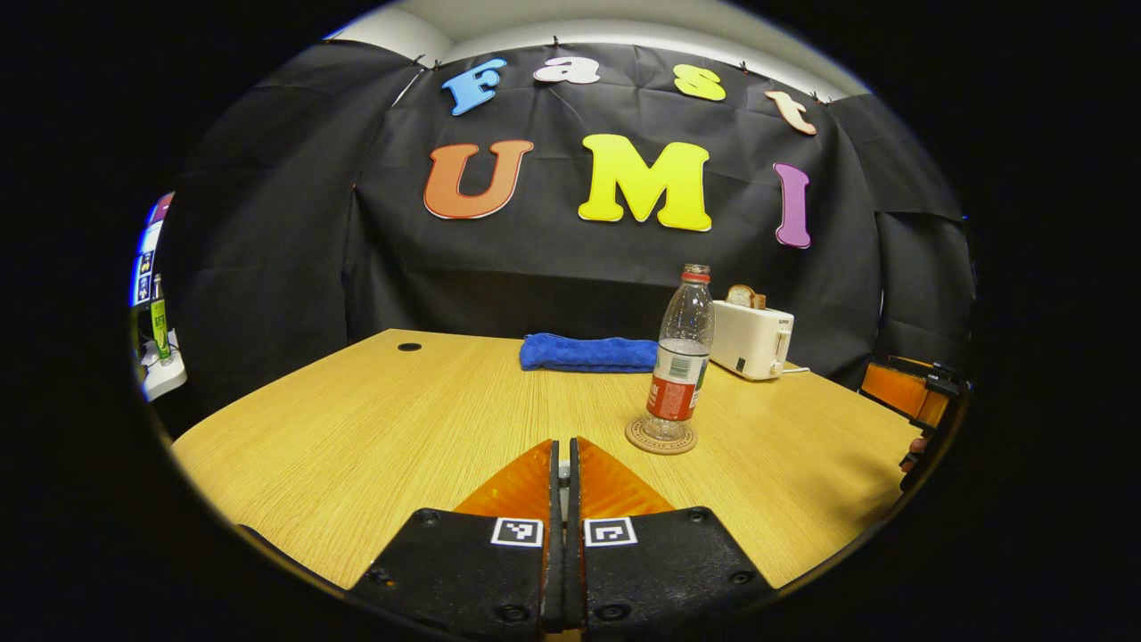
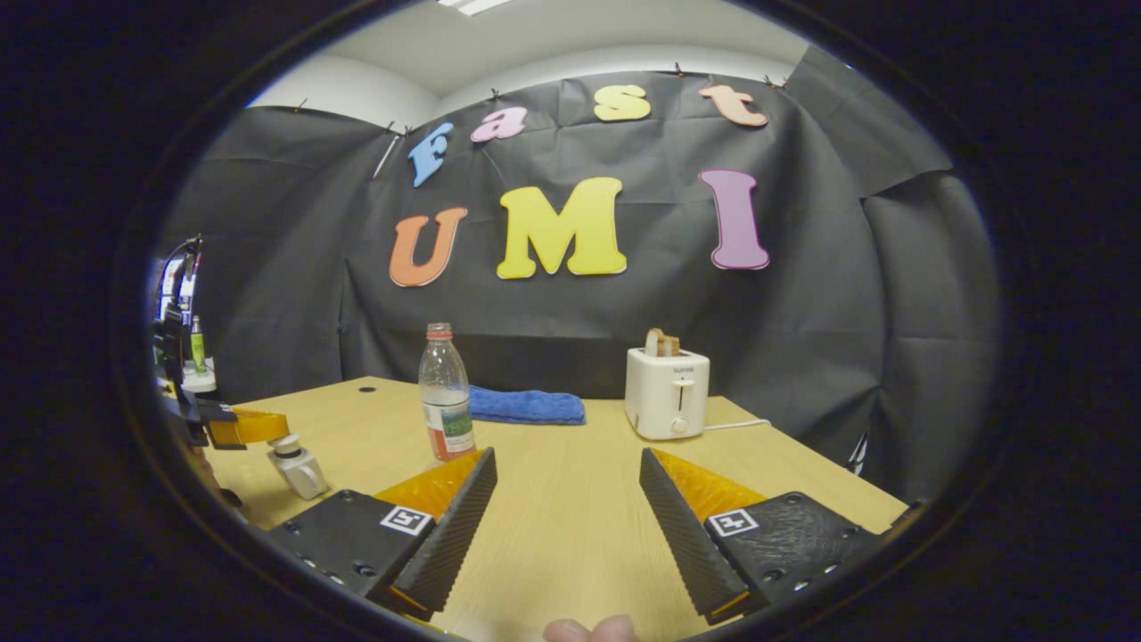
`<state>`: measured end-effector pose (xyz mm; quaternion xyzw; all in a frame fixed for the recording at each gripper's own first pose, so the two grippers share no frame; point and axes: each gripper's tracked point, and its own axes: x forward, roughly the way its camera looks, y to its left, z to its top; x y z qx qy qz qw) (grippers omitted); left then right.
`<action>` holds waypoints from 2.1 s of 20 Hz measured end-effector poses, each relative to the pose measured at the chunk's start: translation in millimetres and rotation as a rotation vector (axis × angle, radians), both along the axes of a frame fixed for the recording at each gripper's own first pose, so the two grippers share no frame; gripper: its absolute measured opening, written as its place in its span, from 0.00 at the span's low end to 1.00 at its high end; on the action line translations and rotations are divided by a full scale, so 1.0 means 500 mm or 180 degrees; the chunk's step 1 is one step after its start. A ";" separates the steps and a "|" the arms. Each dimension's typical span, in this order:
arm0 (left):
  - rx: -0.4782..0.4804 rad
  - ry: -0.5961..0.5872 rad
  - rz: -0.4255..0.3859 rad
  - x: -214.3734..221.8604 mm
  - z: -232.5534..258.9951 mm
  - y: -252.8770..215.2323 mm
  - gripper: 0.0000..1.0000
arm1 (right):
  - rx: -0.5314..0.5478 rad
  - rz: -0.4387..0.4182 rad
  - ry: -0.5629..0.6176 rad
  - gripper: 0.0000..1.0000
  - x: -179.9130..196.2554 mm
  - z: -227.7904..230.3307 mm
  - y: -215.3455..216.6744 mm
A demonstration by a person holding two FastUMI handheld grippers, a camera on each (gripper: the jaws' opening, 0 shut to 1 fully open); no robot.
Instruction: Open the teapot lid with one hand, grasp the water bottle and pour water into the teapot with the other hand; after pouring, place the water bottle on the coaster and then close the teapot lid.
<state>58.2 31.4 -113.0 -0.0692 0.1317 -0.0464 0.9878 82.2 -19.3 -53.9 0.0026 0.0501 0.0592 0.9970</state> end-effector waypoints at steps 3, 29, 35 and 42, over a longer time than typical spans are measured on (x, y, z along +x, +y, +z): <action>-0.0026 0.0020 0.0007 -0.003 -0.005 0.001 0.03 | -0.0019 0.0003 -0.0020 0.98 -0.002 0.002 -0.002; 0.0221 -0.0217 0.0495 -0.015 0.071 0.037 1.00 | 0.0054 -0.0187 -0.0068 0.96 -0.030 0.006 -0.024; 0.0235 -0.0789 0.0465 -0.070 0.243 -0.018 1.00 | -0.0075 -0.0216 -0.0203 0.96 -0.074 0.066 0.021; 0.0099 -0.1072 0.0415 -0.130 0.280 -0.090 1.00 | 0.0015 -0.0256 -0.0400 0.96 -0.139 0.093 0.027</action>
